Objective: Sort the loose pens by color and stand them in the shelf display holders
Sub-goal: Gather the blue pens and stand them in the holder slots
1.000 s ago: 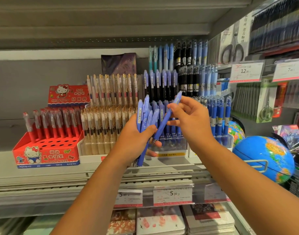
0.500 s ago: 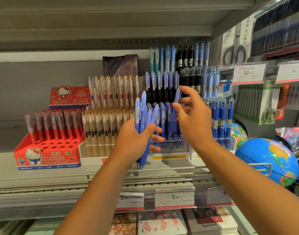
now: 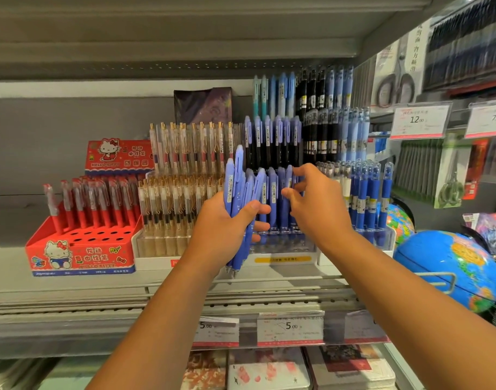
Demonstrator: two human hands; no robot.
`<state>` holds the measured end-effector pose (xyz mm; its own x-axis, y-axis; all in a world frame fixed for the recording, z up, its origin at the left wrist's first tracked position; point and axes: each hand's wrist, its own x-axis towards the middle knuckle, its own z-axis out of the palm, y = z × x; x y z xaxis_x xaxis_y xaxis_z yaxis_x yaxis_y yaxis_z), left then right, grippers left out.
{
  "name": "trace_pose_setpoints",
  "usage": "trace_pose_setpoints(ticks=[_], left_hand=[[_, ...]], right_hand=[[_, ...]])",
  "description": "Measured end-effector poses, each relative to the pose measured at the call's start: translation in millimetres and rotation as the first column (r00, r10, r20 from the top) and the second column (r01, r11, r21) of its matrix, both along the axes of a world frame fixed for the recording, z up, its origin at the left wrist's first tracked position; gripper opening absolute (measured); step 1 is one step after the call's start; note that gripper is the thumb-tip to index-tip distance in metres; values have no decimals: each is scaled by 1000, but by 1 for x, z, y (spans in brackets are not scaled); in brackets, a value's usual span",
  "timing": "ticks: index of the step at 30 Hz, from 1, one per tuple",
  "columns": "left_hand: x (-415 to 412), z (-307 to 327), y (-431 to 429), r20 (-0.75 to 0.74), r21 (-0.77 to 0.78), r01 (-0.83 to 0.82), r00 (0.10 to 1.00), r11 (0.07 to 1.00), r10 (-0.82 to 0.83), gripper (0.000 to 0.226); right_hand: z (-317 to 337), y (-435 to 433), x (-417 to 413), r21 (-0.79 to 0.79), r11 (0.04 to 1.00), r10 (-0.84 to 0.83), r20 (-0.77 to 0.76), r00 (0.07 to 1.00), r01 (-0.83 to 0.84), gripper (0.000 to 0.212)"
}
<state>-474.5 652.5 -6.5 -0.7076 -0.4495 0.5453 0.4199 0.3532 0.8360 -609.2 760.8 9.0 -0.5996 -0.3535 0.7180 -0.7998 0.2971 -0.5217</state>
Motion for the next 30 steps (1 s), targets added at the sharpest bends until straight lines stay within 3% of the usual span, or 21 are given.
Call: trace_pose_setpoints(ticks=[6,12,16,18,21,23,25,28,30], left_hand=[[1,-1,0,-7,70,12,1000,997,-12,22],[1,-1,1,-4,42,11,1000,999,-11,15],[1,-1,1,-1,40,9,1000,999,-9,13],[1,-1,1,2,32,8,1000,999,-8,13],[1,-1,2,-4,20,13,1000,1000,-13,13],[1,-1,1,-1,5,16,1000,1000,-16,15],[1,-1,1,10,-37,10,1000,999,-9,18],[0,-3,-1,44,-50,24,999,998,-21,22],[-2,-4,-2,66,-32,41,997,999,-39,27]], right_hand=[[6,0,2,100,994,-31,-17,999,33,37],[-2,-1,0,74,996,53,-29,998,-50,33],[-7,2,-1,59,995,81,-24,996,-79,41],[-10,4,1,67,997,44,-78,996,-38,47],[-9,6,9,-50,999,2,-205,979,-12,45],[-9,7,16,-101,982,135,-196,971,-157,40],[-10,8,22,-87,942,316,-85,945,-323,34],[-7,9,25,-175,818,570,121,812,-548,21],[-4,12,23,-272,755,647,160,745,-597,17]])
